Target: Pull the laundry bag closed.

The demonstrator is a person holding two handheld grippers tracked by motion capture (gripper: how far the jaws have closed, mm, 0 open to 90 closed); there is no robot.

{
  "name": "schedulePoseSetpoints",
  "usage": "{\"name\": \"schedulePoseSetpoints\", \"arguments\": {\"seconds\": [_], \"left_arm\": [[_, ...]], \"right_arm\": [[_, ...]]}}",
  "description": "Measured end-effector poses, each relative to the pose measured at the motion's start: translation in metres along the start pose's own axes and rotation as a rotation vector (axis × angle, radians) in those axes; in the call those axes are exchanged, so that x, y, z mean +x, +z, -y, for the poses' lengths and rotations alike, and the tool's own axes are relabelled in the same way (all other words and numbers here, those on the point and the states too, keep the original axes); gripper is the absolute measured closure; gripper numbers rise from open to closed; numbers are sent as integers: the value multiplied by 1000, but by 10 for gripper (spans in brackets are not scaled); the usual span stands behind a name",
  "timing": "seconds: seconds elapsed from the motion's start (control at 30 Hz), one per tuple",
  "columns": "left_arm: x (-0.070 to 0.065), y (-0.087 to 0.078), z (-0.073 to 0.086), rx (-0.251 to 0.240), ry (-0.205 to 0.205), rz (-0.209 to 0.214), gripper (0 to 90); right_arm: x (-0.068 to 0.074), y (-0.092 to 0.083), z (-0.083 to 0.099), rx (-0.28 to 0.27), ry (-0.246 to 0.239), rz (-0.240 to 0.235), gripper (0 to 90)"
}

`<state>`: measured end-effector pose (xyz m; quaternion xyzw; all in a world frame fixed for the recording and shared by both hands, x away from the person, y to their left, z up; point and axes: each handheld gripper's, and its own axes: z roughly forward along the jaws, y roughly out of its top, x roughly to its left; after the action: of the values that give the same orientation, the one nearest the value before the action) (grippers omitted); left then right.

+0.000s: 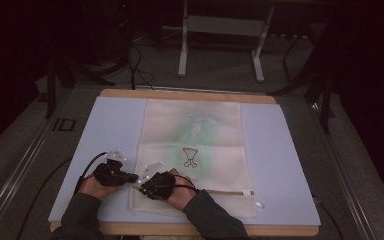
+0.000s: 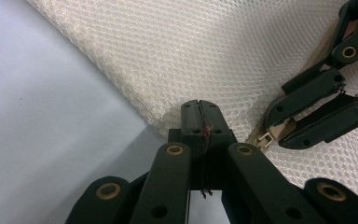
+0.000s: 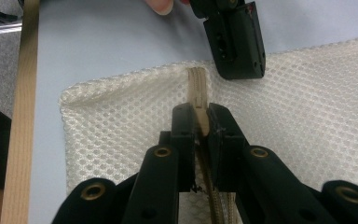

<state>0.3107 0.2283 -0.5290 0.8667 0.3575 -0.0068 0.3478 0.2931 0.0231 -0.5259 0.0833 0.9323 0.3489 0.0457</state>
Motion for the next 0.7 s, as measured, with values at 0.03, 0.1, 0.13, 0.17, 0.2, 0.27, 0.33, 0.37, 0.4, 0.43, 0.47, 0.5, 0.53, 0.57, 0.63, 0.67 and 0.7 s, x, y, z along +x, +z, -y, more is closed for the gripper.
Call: {"name": "schedulePoseSetpoints", "arguments": {"seconds": [0.03, 0.1, 0.13, 0.17, 0.2, 0.27, 0.33, 0.37, 0.4, 0.43, 0.47, 0.5, 0.53, 0.57, 0.63, 0.67, 0.7], "left_arm": [[0, 0, 0, -1, -1, 1, 900], [0, 0, 0, -1, 0, 1, 900], [0, 0, 0, -1, 0, 1, 900], [0, 0, 0, -1, 1, 0, 900], [0, 0, 0, -1, 1, 0, 900], [0, 0, 0, -1, 0, 0, 900], [0, 0, 0, -2, -1, 2, 900], [0, 0, 0, -2, -2, 2, 900], [0, 0, 0, -2, -3, 2, 900], [0, 0, 0, -2, -4, 3, 900], [0, 0, 0, -1, -7, 3, 900], [0, 0, 0, -1, -8, 2, 900], [0, 0, 0, -1, -8, 2, 900], [0, 0, 0, -2, -8, 2, 900], [0, 0, 0, -2, -8, 3, 900], [0, 0, 0, -2, -8, 3, 900], [0, 0, 0, -2, -8, 2, 900]], "right_arm": [[0, 0, 0, 0, 0, 0, 822], [1, -1, 0, 2, -3, 3, 823], [1, -1, 0, 2, -3, 3, 823], [1, -1, 0, 4, -4, 3, 822], [2, -2, 0, 8, -4, 6, 823], [2, -2, 1, 11, -3, 7, 823], [2, -3, 1, 11, -6, 9, 823], [2, -3, 2, 13, -9, 12, 823], [3, -4, 2, 12, -9, 13, 823], [3, -4, 2, 16, -11, 14, 823], [3, -4, 2, 18, -15, 14, 823], [3, -5, 2, 22, -18, 15, 823], [3, -6, 2, 27, -22, 16, 823], [3, -6, 2, 29, -25, 20, 823], [4, -7, 2, 35, -27, 22, 823], [4, -7, 3, 33, -27, 22, 823], [4, -8, 3, 34, -27, 22, 822]]}}
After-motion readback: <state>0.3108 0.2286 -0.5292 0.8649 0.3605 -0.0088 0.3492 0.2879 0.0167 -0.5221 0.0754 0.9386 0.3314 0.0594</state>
